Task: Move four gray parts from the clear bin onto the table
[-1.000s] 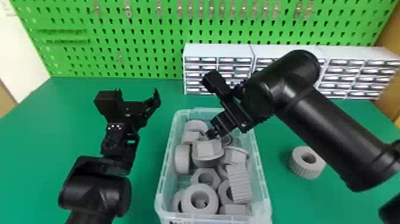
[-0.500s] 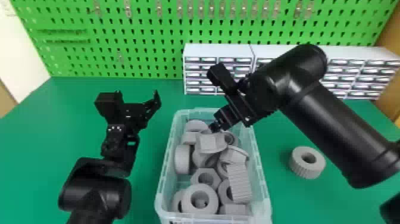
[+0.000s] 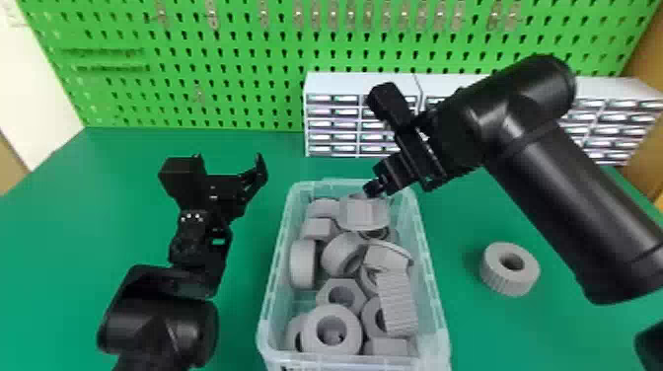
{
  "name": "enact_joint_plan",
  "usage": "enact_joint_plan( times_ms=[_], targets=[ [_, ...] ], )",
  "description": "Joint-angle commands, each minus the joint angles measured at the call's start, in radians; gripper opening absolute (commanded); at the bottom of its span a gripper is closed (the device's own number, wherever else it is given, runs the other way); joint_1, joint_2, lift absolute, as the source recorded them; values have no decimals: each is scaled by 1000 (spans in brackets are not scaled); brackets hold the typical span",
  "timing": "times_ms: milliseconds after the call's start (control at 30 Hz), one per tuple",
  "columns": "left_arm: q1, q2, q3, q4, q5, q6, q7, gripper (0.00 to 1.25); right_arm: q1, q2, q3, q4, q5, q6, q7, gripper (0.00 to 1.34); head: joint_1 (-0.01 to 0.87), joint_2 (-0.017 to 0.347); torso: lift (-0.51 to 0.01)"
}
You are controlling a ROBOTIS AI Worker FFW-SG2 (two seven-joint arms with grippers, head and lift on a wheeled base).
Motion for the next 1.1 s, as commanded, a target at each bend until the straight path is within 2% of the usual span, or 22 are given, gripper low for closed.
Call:
enact_joint_plan(
  times_ms=[0, 533, 1067],
  targets=[
    [4, 0, -1, 0, 0, 0, 1, 1151, 8, -2, -50, -11, 62, 12, 27, 339, 693, 72, -52],
    [16, 2, -1, 0, 0, 6, 2, 1151, 36, -8, -163, -51, 197, 44, 83, 339, 693, 72, -52],
    [28, 2, -6, 0, 2, 11, 7, 1149, 79, -15, -311, -134, 315, 99, 96, 339, 693, 72, -52]
  ],
)
